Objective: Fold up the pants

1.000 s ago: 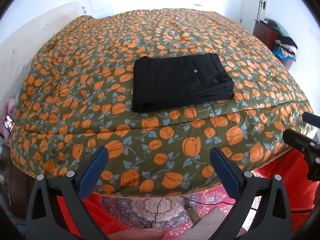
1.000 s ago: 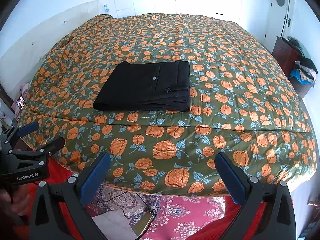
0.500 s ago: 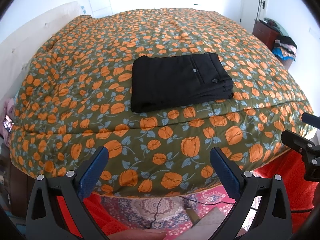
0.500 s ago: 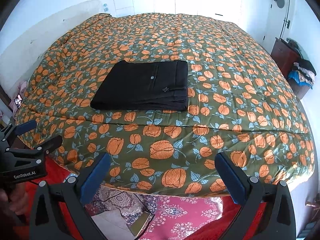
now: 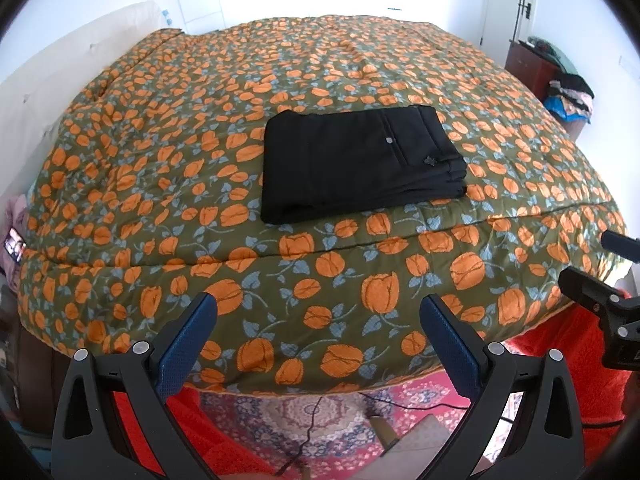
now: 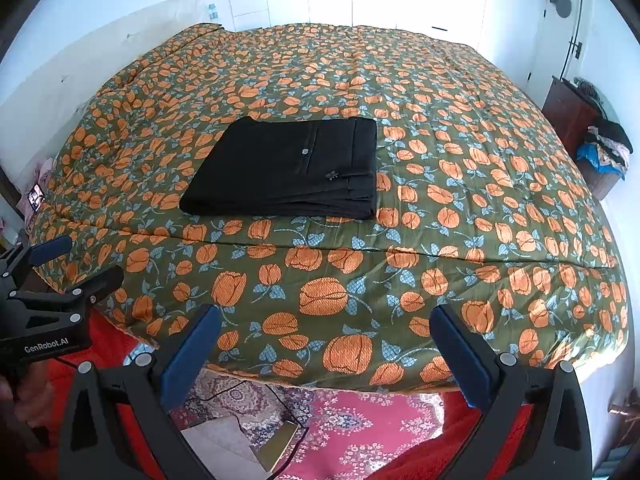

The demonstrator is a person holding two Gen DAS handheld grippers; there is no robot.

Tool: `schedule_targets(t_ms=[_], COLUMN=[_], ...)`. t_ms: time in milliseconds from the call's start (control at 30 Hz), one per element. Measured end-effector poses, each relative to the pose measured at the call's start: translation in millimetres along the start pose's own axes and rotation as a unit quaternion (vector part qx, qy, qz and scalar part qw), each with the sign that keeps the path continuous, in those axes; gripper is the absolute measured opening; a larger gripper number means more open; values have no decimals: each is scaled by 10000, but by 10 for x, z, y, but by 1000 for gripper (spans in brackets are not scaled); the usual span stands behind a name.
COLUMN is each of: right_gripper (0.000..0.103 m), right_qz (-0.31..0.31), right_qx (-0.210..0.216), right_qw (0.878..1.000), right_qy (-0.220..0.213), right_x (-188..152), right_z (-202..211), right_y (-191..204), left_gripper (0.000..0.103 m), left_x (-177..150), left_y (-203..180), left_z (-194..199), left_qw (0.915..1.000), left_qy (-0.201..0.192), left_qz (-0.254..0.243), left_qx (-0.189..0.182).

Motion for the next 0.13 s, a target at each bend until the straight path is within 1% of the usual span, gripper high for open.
schedule_targets(t_ms=[133], right_gripper=[103], right_qz=[-8], right_qx=[0], right_qw=[10000], right_qy=[-4], right_x=[-6], right_z=[-1], right_y=[-7], left_gripper=[101], left_x=[23], left_y=[17], left_z=[54], left_qw=[9999], left_qy=[-153], left_qz=[50], left_qx=[12])
Point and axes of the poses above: each gripper's, at about its wrist camera, not at the fingertips, and z roughly against the way its jaws point, y to its left, x to its top, the point moved 6 cm from there along -z, roughly the way its jaws point, and after that the axes turned 2 degrees about -z, right-handed, at the moved point
